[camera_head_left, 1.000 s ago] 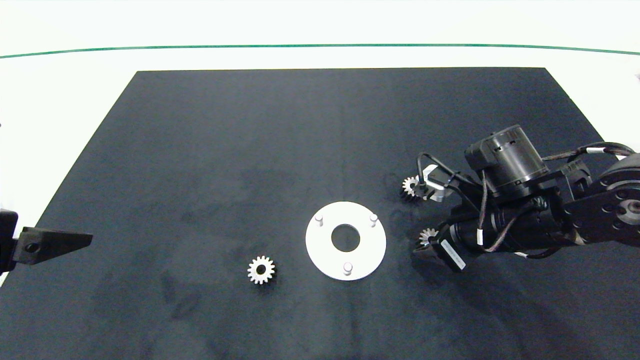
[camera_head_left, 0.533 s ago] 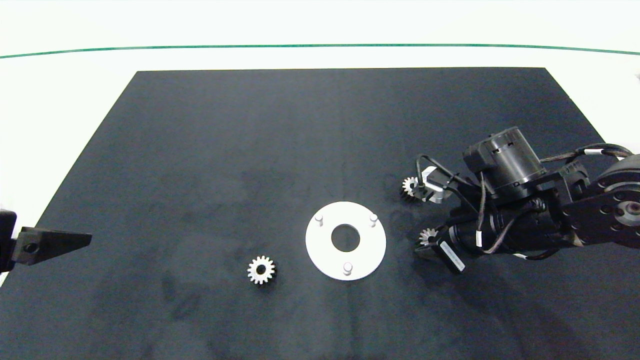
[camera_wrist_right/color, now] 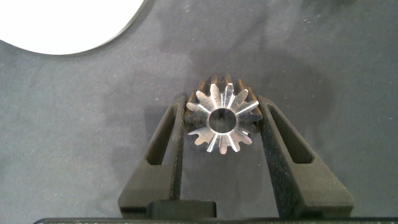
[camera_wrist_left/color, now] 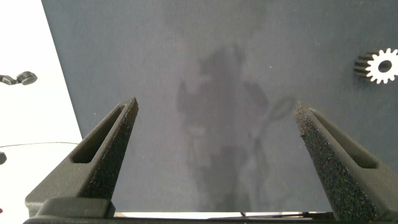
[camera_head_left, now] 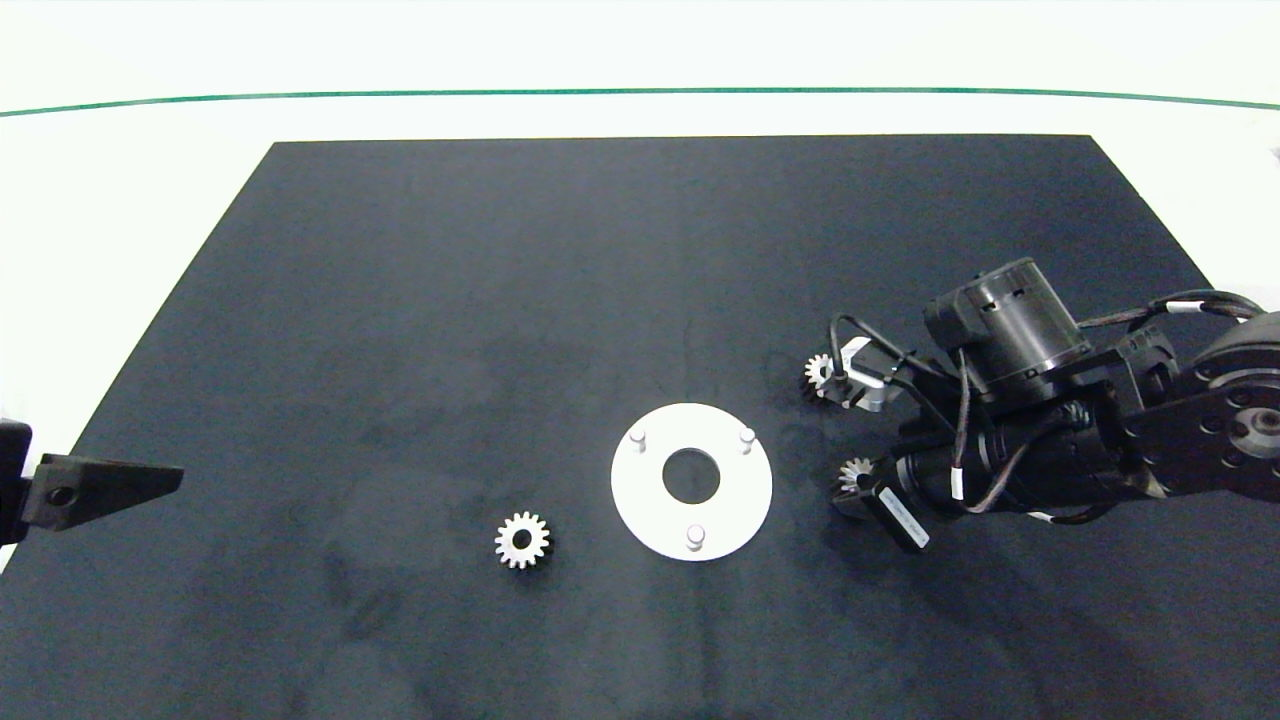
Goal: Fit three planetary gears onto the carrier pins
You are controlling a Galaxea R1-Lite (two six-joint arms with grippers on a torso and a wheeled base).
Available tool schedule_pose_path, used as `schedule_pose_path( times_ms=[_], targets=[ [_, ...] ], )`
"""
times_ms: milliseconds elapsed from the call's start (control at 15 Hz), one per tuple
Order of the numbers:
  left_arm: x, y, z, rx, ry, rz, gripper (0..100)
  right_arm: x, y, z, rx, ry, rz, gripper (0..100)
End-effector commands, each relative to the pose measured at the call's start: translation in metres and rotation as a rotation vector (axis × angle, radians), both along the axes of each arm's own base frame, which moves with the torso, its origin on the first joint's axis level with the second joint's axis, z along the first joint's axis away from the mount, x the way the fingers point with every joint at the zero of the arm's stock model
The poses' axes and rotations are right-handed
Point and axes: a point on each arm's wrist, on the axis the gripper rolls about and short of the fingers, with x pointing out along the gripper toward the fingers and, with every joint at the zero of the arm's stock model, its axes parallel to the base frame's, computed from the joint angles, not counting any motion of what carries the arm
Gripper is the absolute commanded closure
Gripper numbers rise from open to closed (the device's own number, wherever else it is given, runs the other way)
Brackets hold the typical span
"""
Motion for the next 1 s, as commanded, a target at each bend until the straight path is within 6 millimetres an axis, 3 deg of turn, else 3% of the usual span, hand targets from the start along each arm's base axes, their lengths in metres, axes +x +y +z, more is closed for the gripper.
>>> schedule_pose_path(
  times_ms=[67, 267, 467, 667, 800, 1000],
  targets=[
    [-0.002, 0.000, 0.001, 0.001, -0.004, 0.001, 0, -0.005, 0.001, 0.004, 0.006, -0.008, 0.013, 66],
    [-0.004, 0.000, 0.001, 0.000, -0.010, 0.001, 0, -0.013, 0.008, 0.010, 0.039, -0.018, 0.021, 72],
    [-0.012, 0.001, 0.004, 0.013, -0.032, -0.008, 0, -0.031, 0.021, 0.032, 0.068, -0.093, 0.072, 78],
    [-0.027, 0.003, 0.008, 0.034, -0.081, -0.024, 0, -0.035, 0.045, 0.057, 0.117, -0.171, 0.127, 84],
    [-0.039, 0.004, 0.016, 0.041, -0.148, -0.034, 0, -0.029, 0.070, 0.057, 0.136, -0.167, 0.155, 84],
    [-0.044, 0.005, 0.024, 0.031, -0.243, -0.022, 0, -0.032, 0.091, 0.049, 0.098, -0.106, 0.203, 84]
  ],
)
